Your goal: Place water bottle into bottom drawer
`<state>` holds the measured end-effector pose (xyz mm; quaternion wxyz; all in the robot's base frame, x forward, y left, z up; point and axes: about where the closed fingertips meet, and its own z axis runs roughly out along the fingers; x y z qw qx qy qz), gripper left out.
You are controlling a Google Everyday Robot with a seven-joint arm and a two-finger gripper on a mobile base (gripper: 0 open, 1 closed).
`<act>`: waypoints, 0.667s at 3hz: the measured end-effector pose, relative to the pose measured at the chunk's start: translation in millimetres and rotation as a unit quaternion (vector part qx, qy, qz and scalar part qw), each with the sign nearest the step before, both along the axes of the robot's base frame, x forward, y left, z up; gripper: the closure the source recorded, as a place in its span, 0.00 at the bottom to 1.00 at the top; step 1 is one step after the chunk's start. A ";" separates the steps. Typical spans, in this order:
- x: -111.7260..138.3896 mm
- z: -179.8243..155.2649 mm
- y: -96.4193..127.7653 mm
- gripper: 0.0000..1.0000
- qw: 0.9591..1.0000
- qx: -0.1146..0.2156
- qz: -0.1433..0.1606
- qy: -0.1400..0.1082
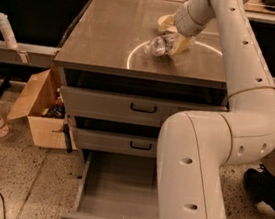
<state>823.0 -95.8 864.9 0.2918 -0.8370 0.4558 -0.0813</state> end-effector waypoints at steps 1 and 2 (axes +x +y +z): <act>0.0 0.0 0.0 0.65 1.000 0.000 0.000 0.000; 0.0 0.0 0.0 0.89 1.000 0.000 0.000 0.000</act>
Offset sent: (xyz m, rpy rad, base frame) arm 0.0000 0.0000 0.0000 0.0000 0.0000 0.0000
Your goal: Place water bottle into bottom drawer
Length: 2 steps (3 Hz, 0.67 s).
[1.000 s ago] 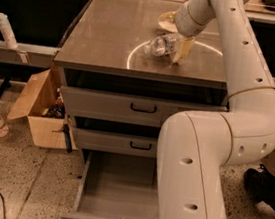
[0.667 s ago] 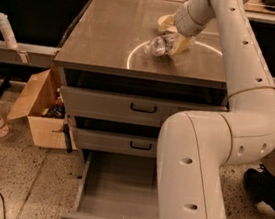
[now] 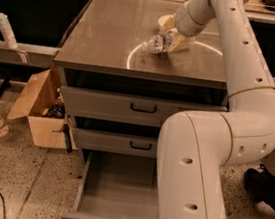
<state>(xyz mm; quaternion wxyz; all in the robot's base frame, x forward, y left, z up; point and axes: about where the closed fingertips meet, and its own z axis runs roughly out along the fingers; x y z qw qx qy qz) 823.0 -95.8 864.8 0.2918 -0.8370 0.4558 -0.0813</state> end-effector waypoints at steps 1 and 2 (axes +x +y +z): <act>0.1 -0.2 0.2 1.00 1.000 0.000 0.000 0.000; -0.7 -2.0 1.5 1.00 1.000 -0.002 0.007 0.000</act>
Offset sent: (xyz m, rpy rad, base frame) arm 0.0000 0.0000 0.0000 0.0000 0.0000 0.0000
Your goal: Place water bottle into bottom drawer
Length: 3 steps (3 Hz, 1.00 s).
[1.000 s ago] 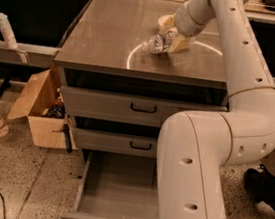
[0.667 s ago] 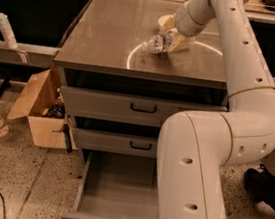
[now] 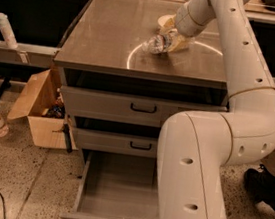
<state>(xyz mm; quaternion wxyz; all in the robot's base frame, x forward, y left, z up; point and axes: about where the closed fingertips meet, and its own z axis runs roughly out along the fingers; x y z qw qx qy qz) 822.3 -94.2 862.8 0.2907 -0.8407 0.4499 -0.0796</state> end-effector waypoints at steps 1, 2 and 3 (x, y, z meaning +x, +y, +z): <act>-3.1 -1.1 0.1 1.00 1.000 -0.004 0.013 0.000; -13.0 7.3 -9.0 1.00 1.000 -0.012 0.027 -0.001; -25.3 19.3 -13.6 1.00 0.998 -0.019 0.053 -0.007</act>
Offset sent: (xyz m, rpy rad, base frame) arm -0.0292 -0.0283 0.0281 -0.0514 -0.0020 0.0884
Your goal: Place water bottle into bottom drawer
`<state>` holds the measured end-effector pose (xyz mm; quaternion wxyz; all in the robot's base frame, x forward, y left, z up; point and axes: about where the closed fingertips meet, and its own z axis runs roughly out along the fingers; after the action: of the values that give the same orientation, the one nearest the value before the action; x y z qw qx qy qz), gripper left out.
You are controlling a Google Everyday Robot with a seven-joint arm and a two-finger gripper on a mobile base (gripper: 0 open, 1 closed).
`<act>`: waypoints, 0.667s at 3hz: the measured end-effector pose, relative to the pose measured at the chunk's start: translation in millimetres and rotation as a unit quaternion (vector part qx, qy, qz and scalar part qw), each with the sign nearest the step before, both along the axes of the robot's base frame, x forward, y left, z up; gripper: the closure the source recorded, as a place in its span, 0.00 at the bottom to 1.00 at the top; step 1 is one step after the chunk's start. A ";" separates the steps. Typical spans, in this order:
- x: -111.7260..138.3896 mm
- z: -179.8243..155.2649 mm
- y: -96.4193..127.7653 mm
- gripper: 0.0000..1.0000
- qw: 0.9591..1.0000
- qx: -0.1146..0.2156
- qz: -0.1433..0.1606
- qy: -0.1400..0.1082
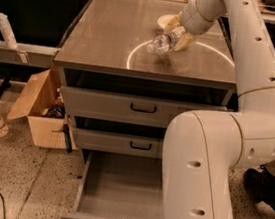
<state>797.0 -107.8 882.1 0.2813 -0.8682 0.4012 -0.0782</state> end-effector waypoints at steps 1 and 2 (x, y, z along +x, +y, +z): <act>-13.5 15.9 -1.7 1.00 1.000 -0.008 0.028 -0.007; -28.7 32.3 -4.2 1.00 0.999 -0.009 0.047 -0.010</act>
Offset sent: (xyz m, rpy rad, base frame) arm -0.0702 -0.0155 0.0548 -0.0383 0.0081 0.1538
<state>768.3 -112.0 914.4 0.2805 -0.8880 0.3561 -0.0769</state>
